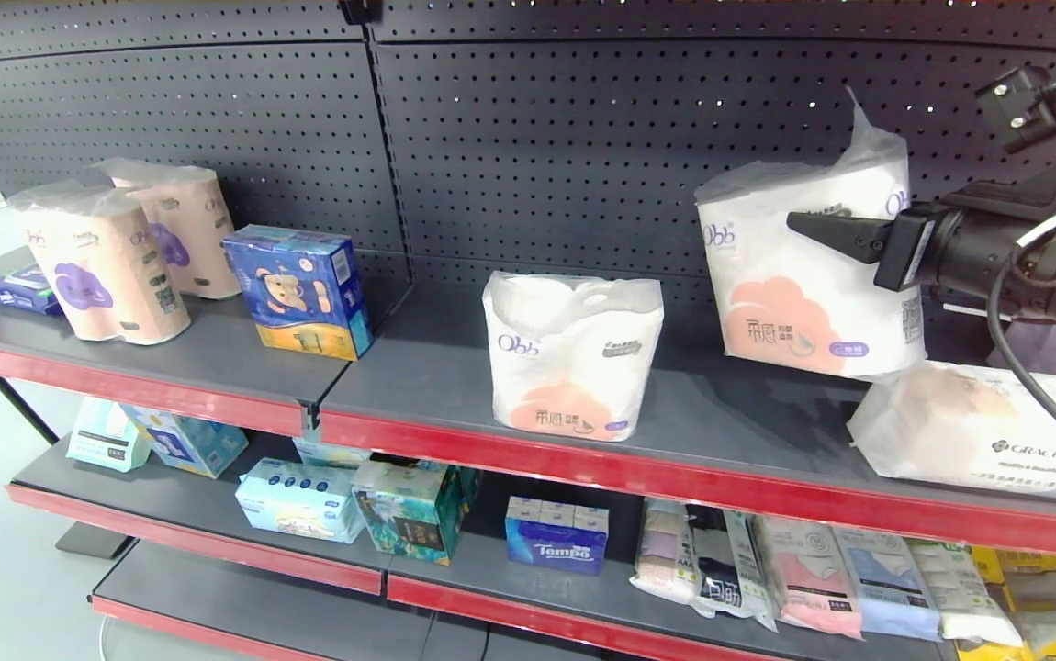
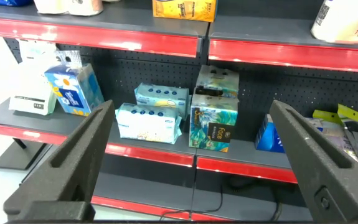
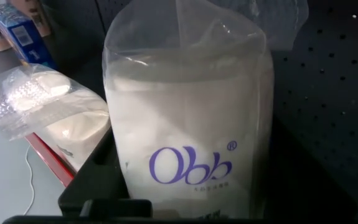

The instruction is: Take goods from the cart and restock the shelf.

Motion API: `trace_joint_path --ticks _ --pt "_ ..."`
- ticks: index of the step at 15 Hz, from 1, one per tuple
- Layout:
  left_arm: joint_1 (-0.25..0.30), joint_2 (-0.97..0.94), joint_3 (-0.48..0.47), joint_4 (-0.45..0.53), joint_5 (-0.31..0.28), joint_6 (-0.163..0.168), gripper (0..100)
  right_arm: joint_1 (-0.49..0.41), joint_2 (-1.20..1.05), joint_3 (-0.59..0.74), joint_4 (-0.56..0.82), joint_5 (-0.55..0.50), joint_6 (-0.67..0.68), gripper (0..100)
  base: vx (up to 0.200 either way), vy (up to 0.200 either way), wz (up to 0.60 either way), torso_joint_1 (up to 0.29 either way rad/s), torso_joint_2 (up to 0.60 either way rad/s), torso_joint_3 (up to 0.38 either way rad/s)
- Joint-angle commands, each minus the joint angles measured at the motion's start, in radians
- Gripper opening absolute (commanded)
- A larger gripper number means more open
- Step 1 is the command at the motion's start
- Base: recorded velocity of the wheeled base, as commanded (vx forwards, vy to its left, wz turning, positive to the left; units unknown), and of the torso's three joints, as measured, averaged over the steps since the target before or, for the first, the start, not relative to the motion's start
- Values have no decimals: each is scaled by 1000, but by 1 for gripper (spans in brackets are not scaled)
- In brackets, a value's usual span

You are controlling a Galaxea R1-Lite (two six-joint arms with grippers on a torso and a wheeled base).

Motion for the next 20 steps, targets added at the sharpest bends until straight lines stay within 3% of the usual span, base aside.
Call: trace_joint_path --ticks 1,9,12,15,20 --pt "0 1 0 0 -1 0 100 1 12 -3 -1 0 -4 0 0 0 0 0 0 0" --pt "0 1 0 0 0 0 100 1 61 9 -53 0 -4 0 0 0 0 0 0 0" --pt "0 1 0 0 0 0 100 10 138 -59 -85 5 1 0 0 0 0 0 0 0" --pt "0 1 0 0 0 0 100 12 204 -112 -85 128 2 0 0 0 0 0 0 0" --pt "0 1 0 0 -1 0 100 15 306 -206 -85 232 -5 0 0 0 0 0 0 0"
